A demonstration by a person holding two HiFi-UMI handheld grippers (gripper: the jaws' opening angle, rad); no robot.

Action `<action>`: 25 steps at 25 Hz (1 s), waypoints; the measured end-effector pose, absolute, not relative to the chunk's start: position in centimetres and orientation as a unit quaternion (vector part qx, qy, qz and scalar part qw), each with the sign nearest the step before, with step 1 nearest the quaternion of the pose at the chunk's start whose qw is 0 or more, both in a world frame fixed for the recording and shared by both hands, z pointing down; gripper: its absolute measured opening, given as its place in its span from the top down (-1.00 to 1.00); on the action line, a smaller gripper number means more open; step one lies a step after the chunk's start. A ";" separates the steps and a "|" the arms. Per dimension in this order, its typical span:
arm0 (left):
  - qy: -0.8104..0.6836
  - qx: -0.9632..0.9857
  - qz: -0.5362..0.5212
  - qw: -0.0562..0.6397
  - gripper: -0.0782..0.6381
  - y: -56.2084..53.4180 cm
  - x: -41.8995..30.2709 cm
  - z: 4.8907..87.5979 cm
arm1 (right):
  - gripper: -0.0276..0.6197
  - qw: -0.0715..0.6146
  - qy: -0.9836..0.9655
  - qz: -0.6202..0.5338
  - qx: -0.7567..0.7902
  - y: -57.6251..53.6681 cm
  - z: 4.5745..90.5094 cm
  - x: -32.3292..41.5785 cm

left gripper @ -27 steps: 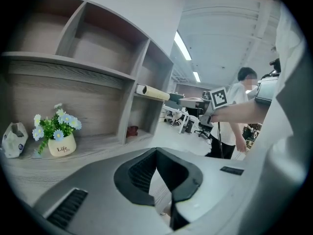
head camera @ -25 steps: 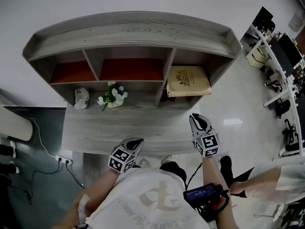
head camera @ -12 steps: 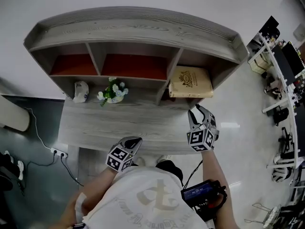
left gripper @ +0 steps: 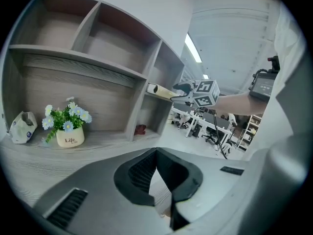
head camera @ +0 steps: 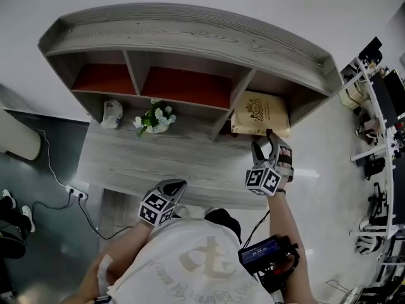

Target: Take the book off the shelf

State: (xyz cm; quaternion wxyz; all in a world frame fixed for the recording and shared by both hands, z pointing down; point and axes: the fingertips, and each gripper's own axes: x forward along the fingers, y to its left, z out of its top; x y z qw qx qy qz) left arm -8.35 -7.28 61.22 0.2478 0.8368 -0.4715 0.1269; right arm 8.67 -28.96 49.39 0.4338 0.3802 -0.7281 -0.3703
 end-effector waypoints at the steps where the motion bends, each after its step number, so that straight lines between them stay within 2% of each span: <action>1: -0.474 0.836 0.126 0.248 0.74 -7.4 -8.4 61.3 | -0.07 0.441 -0.721 -0.379 0.378 -29.3 49.5 8.6; 6: -0.483 0.829 0.126 0.253 0.74 -7.9 -8.8 61.6 | -0.10 0.472 -0.683 -0.421 0.365 -31.0 50.4 8.5; 16: -0.497 0.818 0.127 0.259 0.74 -8.6 -9.2 61.8 | -0.18 0.486 -0.630 -0.492 0.354 -33.1 51.7 8.9; 19: -0.501 0.816 0.129 0.259 0.74 -8.7 -9.5 61.8 | -0.03 0.480 -0.627 -0.499 0.357 -33.3 51.6 9.0; 21: -0.501 0.815 0.130 0.259 0.74 -8.7 -9.5 61.8 | 0.00 0.477 -0.626 -0.502 0.358 -33.4 51.5 9.0; 24: -0.499 0.817 0.131 0.259 0.74 -8.7 -9.3 61.8 | 0.23 0.470 -0.622 -0.509 0.364 -33.4 51.1 9.1; 25: -0.498 0.817 0.131 0.259 0.74 -8.7 -9.3 61.8 | 0.25 0.468 -0.621 -0.511 0.365 -33.4 50.9 9.1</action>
